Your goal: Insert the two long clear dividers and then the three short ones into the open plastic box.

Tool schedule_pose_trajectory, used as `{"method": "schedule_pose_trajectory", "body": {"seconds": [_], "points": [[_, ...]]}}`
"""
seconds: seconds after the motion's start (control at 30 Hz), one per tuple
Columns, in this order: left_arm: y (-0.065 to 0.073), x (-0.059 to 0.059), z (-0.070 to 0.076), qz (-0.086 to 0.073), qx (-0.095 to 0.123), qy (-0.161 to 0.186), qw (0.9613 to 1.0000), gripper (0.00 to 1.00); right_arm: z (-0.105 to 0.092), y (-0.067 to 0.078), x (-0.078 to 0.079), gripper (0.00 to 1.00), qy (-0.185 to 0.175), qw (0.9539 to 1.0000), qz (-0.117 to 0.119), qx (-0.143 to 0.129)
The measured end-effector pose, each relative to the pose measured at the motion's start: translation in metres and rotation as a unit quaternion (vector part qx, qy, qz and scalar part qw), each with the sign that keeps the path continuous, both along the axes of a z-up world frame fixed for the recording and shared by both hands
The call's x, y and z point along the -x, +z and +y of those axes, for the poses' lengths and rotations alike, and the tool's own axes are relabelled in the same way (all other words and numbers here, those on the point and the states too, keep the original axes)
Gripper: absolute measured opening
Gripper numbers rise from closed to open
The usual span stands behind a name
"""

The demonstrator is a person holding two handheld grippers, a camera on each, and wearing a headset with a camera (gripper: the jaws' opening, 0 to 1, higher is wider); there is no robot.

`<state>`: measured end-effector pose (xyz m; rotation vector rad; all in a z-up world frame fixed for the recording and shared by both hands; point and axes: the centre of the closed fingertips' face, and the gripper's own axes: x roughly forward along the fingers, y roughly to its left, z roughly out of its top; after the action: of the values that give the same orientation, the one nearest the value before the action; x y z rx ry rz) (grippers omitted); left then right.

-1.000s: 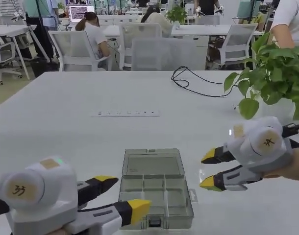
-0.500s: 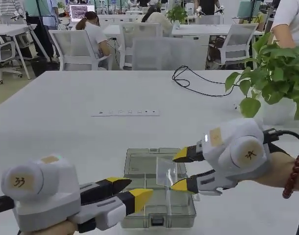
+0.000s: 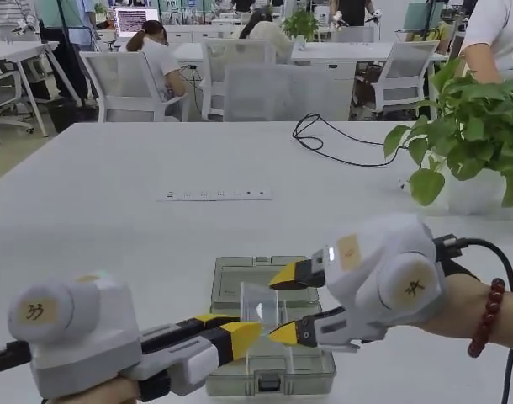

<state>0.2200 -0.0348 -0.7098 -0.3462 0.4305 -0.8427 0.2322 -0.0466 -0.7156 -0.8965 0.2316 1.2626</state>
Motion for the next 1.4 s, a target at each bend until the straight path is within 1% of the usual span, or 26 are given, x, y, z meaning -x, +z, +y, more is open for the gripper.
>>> {"method": "schedule_pose_trajectory", "body": {"seconds": [0.1,0.13,0.2,0.27,0.33,0.4,0.43,0.47,0.5,0.53,0.67,0.7,0.87,0.93,0.97,1.0,1.03,1.07,1.1,1.13,1.17,1.23,1.27,1.3,1.37,1.4], "points": [[-0.002,0.0,-0.001,0.002,-0.003,-0.001,1.0,0.11,0.002,0.001,0.001,0.32,0.003,1.0,-0.003,-0.001],[-0.002,-0.001,-0.001,0.002,-0.003,-0.001,1.0,0.09,0.002,0.001,0.001,0.32,0.003,1.0,-0.004,-0.002],[-0.002,-0.001,-0.001,0.006,0.001,-0.001,1.0,0.05,0.003,0.001,0.0,0.32,0.003,1.0,-0.007,-0.001],[-0.002,-0.001,-0.001,0.007,0.003,0.0,1.0,0.03,0.003,0.001,-0.001,0.32,0.002,0.9999,-0.011,-0.001],[-0.003,-0.001,-0.001,0.013,0.006,-0.001,0.9999,0.0,0.004,0.001,-0.001,0.32,0.003,0.9999,-0.013,-0.001],[-0.003,-0.002,-0.001,0.018,0.011,0.002,0.9998,0.0,0.005,0.001,-0.001,0.32,0.002,0.9999,-0.017,0.0],[-0.003,-0.001,-0.001,0.04,0.027,0.005,0.9988,0.0,0.005,0.001,-0.001,0.32,0.003,0.9998,-0.018,0.001],[-0.004,-0.002,0.0,0.056,0.038,0.014,0.9977,0.0,0.005,0.001,-0.002,0.32,0.002,0.9998,-0.02,0.002],[-0.004,-0.003,-0.001,0.055,0.045,0.01,0.9974,0.0,0.005,0.001,-0.002,0.32,0.001,0.9997,-0.022,0.002],[-0.005,-0.003,0.001,0.059,0.045,0.012,0.9972,0.0,0.005,0.001,-0.002,0.33,0.001,0.9998,-0.022,0.002],[-0.006,-0.003,0.001,0.087,0.061,0.016,0.9942,0.0,0.006,0.0,-0.001,0.33,-0.003,0.9997,-0.025,0.005],[-0.006,-0.002,0.002,0.086,0.061,0.016,0.9944,0.0,0.006,0.0,-0.001,0.33,-0.004,0.9997,-0.026,0.005],[-0.004,-0.002,0.002,0.09,0.058,0.016,0.9941,0.0,0.007,0.0,-0.002,0.33,-0.007,0.9994,-0.034,0.004],[-0.003,-0.003,0.002,0.085,0.052,0.016,0.9949,0.0,0.007,0.002,-0.001,0.34,-0.008,0.9994,-0.035,0.002],[-0.004,-0.003,0.004,0.08,0.04,0.017,0.9958,0.0,0.006,0.003,-0.002,0.33,-0.01,0.9994,-0.034,0.0],[-0.005,-0.003,0.004,0.07,0.024,0.014,0.9971,0.0,0.006,0.003,-0.002,0.32,-0.01,0.9995,-0.028,-0.003],[-0.005,-0.002,0.003,0.066,0.019,0.009,0.9976,0.0,0.005,0.003,-0.001,0.32,-0.014,0.9997,-0.018,-0.008],[-0.005,-0.003,0.005,0.052,0.004,0.009,0.9986,0.0,0.005,0.004,-0.002,0.32,-0.024,0.9995,-0.009,-0.018],[-0.007,-0.003,0.006,0.04,-0.015,0.006,0.9991,0.0,0.005,0.004,-0.001,0.32,-0.024,0.9994,-0.003,-0.024],[-0.01,-0.003,0.008,0.03,-0.042,0.003,0.9986,0.0,0.004,0.004,0.0,0.32,-0.027,0.9992,0.009,-0.029],[-0.012,-0.003,0.008,0.021,-0.058,0.0,0.9981,0.0,0.004,0.005,-0.001,0.32,-0.03,0.9989,0.012,-0.033],[-0.013,-0.002,0.009,0.0,-0.085,-0.011,0.9963,0.0,0.004,0.006,0.001,0.32,-0.033,0.9981,0.027,-0.044],[-0.014,-0.001,0.009,-0.004,-0.094,-0.014,0.9955,0.0,0.003,0.007,0.001,0.32,-0.035,0.9977,0.031,-0.048],[-0.015,0.0,0.009,-0.015,-0.109,-0.021,0.9937,0.0,0.003,0.008,0.001,0.32,-0.036,0.9973,0.037,-0.053],[-0.018,0.001,0.011,-0.031,-0.135,-0.031,0.9899,0.0,0.003,0.009,0.003,0.32,-0.036,0.9963,0.049,-0.06],[-0.019,0.002,0.01,-0.039,-0.146,-0.038,0.9878,0.0,0.003,0.009,0.003,0.32,-0.036,0.9961,0.051,-0.062]]}}
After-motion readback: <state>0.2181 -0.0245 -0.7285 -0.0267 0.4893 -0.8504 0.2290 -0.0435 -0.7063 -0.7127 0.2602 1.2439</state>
